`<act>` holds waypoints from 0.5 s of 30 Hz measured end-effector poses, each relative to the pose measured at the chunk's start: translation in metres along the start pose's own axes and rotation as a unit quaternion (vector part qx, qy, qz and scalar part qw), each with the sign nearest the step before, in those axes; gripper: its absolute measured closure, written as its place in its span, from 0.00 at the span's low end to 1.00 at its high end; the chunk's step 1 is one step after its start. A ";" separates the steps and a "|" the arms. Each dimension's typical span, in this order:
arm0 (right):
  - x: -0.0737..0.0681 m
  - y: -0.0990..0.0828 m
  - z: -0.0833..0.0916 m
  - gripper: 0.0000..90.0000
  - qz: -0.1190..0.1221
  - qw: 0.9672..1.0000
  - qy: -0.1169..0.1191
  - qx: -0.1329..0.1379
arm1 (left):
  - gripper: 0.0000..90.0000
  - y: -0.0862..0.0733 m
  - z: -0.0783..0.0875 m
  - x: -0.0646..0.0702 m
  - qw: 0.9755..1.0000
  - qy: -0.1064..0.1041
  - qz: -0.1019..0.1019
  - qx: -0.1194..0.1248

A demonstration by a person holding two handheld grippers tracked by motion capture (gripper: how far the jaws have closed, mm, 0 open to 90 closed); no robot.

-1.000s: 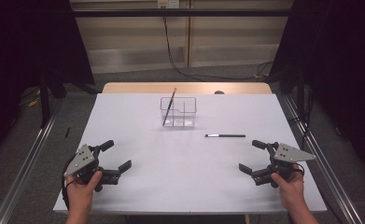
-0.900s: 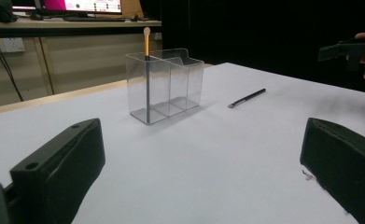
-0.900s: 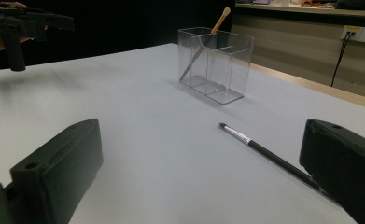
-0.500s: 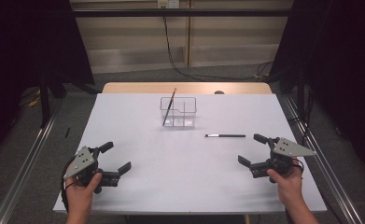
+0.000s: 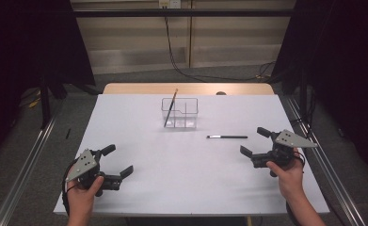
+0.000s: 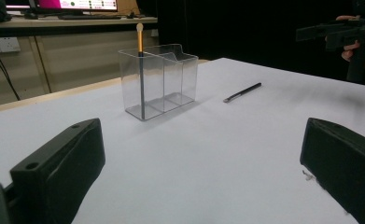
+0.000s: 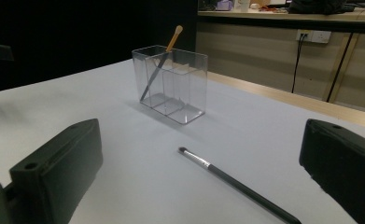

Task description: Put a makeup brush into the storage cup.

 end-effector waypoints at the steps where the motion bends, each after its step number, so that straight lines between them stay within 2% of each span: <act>1: 0.001 0.000 -0.001 0.00 -0.002 1.000 -0.001 0.000 | 0.00 0.000 0.000 0.000 1.000 0.000 0.000 0.000; 15: 0.007 0.010 -0.023 0.00 0.008 1.000 -0.005 -0.011 | 0.00 0.001 0.000 0.000 1.000 -0.001 0.001 0.002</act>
Point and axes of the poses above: each handheld gripper's, and its own axes: z roughly backward along the jaws, y roughly out of its top, x roughly to its right, the point moved 5 cm from there along -z, roughly forward along the jaws, and after that the axes turned 3 degrees about -z, right-handed, at the moved point
